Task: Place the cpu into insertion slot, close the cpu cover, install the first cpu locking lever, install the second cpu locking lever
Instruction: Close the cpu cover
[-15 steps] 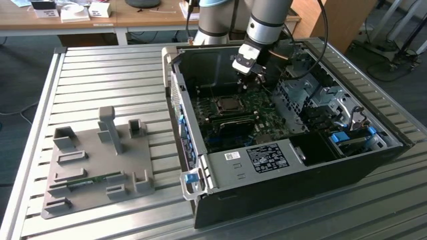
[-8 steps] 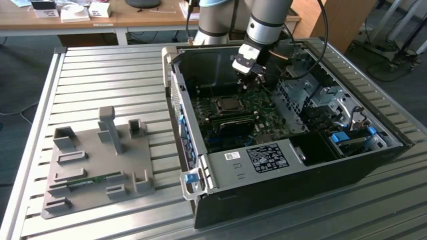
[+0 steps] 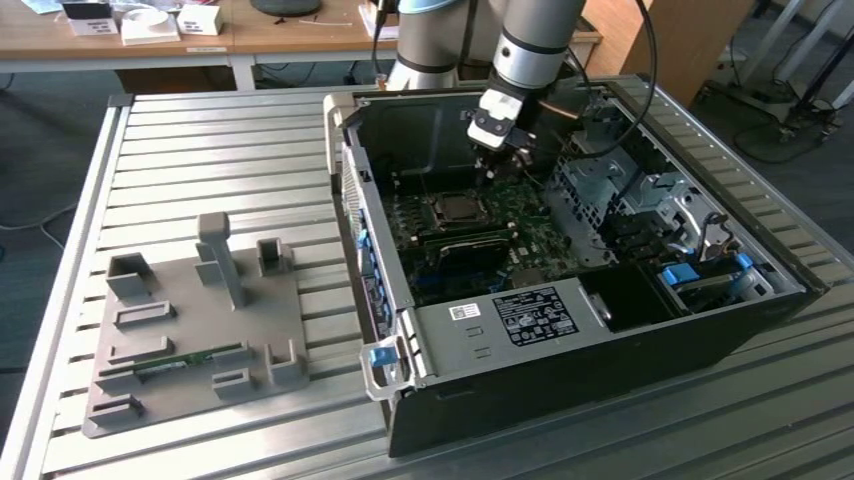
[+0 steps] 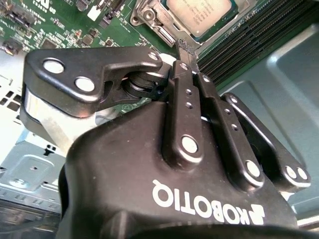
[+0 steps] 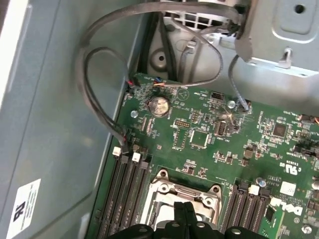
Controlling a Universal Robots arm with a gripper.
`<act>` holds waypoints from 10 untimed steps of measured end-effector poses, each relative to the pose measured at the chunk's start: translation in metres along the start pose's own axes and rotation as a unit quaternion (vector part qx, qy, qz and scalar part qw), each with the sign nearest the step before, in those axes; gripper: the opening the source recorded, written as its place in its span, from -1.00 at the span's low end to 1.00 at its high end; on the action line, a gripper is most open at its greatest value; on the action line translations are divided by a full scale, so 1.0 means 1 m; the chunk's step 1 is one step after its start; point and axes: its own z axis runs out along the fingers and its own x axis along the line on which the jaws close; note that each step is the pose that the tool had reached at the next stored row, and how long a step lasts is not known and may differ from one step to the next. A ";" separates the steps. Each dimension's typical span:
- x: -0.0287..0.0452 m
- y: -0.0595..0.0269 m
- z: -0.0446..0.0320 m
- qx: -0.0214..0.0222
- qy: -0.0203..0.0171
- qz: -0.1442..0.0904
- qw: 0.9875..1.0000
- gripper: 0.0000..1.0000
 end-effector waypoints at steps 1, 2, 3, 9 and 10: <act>0.0000 0.0000 0.0000 0.000 0.000 -0.007 1.000 -0.79; 0.0000 0.0000 0.0000 0.000 0.000 -0.014 1.000 -0.79; 0.0000 0.0000 0.0000 0.001 0.000 -0.019 1.000 -0.79; 0.0000 0.0000 0.0000 0.001 0.000 -0.028 1.000 -0.79; 0.0000 0.0000 0.0000 0.001 0.000 -0.028 1.000 -0.79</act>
